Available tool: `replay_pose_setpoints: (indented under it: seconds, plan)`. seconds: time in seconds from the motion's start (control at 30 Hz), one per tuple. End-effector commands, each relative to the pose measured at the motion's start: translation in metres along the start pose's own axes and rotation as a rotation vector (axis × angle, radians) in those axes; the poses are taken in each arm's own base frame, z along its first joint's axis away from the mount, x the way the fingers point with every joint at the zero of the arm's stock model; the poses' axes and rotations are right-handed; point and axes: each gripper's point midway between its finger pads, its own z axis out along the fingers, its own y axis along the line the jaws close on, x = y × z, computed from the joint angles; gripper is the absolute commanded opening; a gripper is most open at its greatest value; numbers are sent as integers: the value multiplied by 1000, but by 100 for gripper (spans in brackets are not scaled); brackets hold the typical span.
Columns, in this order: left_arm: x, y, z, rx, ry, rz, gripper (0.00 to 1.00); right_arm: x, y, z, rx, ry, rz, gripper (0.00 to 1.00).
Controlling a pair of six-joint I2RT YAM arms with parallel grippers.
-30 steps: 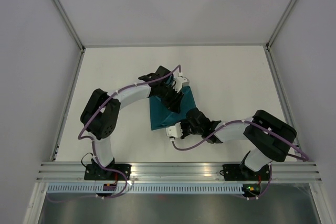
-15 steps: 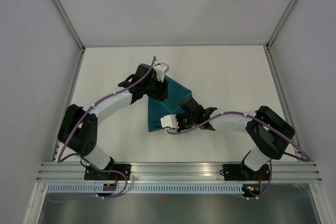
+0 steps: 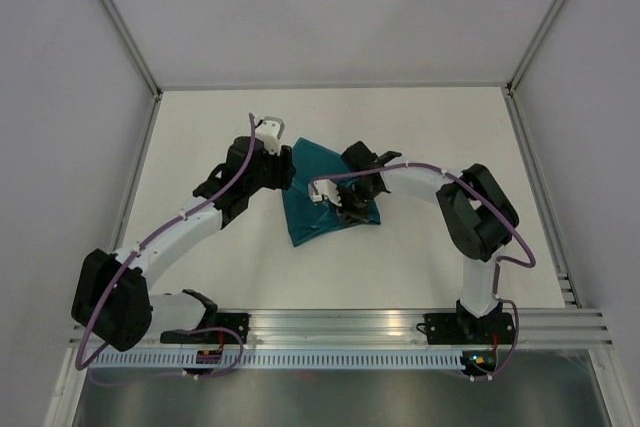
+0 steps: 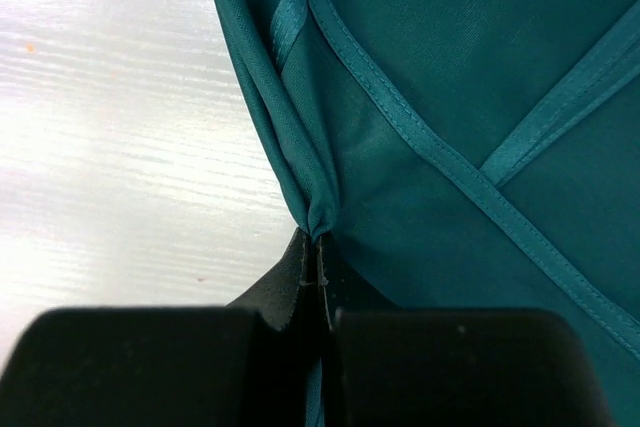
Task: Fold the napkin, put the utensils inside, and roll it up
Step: Roll the napkin with the utensil
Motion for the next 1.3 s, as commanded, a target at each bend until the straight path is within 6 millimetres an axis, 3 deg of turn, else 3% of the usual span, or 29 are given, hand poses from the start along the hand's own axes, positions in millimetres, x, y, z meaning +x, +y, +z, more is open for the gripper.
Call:
replay_pose_setpoints:
  seconds: [0.0, 0.07, 0.37, 0.47, 0.57, 0.6, 0.7, 1.03, 1.27]
  plan:
    - [-12, -2, -8, -11, -84, -35, 58, -5, 18, -2, -159, -25, 71, 0]
    - [-19, -12, -15, 12, -132, -17, 58, 1, 21, 0, -214, -12, 122, 0]
    - [-10, -50, -51, -7, -309, 121, 59, -1, 14, 0, -377, -8, 227, 0]
    - [-13, -51, -65, -34, -369, 120, 59, 4, 17, 2, -434, 1, 282, 0]
    - [-16, -39, -84, -77, -445, 78, 60, 3, 12, 2, -455, -10, 304, 0]
    - [-25, -38, -96, -64, -493, 52, 60, 4, 11, 1, -459, -7, 312, 1]
    - [-26, -40, -103, -38, -507, 66, 61, 7, 8, 3, -458, -5, 327, 0]
    - [0, -90, -70, 23, -361, 387, 61, 7, 4, 4, -534, -24, 412, 0]
    - [44, -145, -50, 223, -275, 630, 66, 10, 4, 7, -545, -21, 446, 0]
